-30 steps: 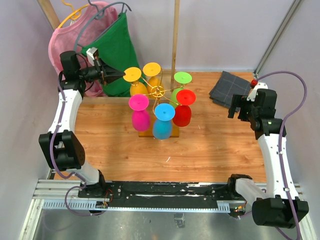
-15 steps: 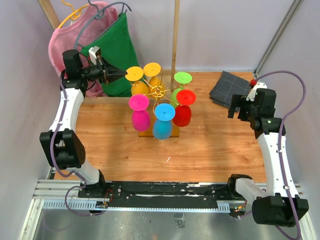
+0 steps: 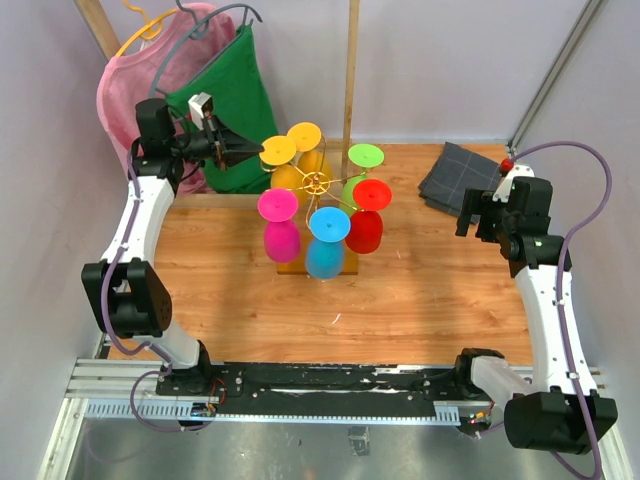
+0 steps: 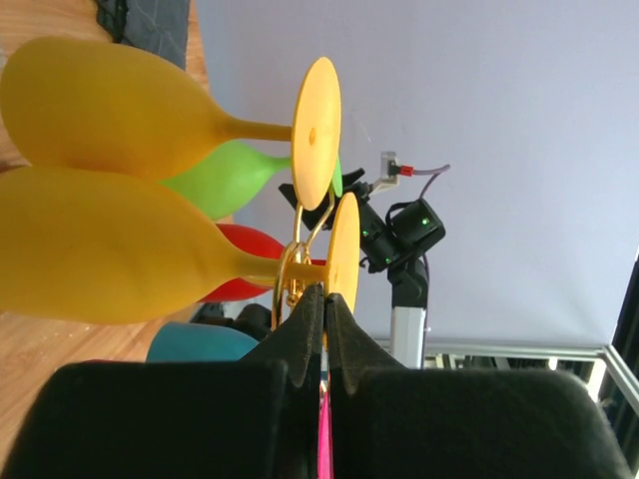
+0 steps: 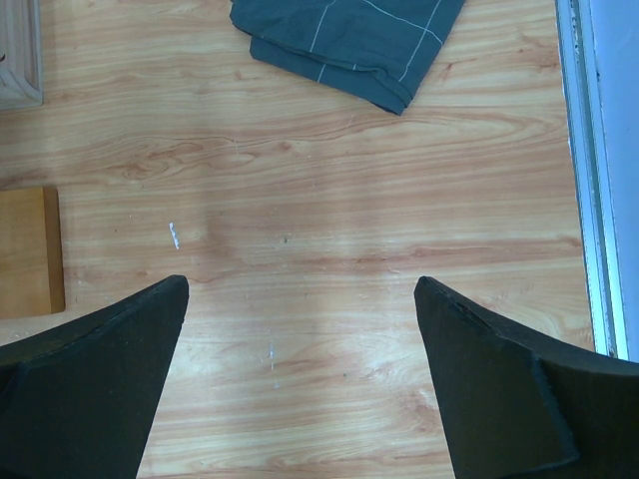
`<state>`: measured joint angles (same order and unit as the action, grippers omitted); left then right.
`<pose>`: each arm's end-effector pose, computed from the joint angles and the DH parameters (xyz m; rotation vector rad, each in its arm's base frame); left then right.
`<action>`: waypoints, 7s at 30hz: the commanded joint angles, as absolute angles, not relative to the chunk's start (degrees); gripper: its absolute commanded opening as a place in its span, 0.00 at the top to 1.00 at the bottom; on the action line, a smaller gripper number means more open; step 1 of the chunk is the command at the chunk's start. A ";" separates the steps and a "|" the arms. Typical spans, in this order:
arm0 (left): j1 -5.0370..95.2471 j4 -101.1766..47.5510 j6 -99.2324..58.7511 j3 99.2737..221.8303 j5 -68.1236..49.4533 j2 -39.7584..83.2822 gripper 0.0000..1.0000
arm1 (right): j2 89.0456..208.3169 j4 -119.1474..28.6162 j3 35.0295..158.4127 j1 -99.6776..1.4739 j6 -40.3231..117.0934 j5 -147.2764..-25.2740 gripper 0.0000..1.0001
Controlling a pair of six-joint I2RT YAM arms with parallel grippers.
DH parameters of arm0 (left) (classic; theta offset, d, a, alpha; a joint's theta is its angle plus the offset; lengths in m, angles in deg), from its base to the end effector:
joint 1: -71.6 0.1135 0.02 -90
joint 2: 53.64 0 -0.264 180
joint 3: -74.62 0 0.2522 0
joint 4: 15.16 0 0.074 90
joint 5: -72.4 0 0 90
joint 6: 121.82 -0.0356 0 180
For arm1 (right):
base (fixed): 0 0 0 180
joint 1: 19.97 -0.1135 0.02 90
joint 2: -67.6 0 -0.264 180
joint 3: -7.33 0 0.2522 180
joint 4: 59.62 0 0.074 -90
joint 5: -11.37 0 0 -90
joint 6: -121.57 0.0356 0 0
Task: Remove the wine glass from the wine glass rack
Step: Pick up the wine glass from the wine rack, then place the wine glass at the center of the board.
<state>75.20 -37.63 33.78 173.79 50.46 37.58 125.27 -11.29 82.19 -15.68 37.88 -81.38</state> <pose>0.3613 -0.0104 0.3904 -0.2512 2.0442 -1.7841 0.2131 -0.0143 0.3545 0.1668 2.1078 0.0718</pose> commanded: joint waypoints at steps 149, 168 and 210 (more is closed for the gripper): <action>86.23 -14.79 34.05 188.86 65.53 25.59 1.00 | 140.28 -26.74 113.73 -26.19 63.91 -121.98 0.00; 84.01 -14.61 10.73 185.22 68.18 18.64 1.00 | 152.22 -45.79 118.79 -46.36 83.39 -124.36 0.00; 84.00 -14.51 -21.99 174.29 69.50 9.31 1.00 | 172.24 -61.31 137.48 -59.92 99.82 -125.38 0.10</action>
<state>84.23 -15.64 -20.79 173.70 69.16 9.58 171.19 -59.23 135.17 -58.59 99.12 -124.13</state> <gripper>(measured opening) 0.013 0.898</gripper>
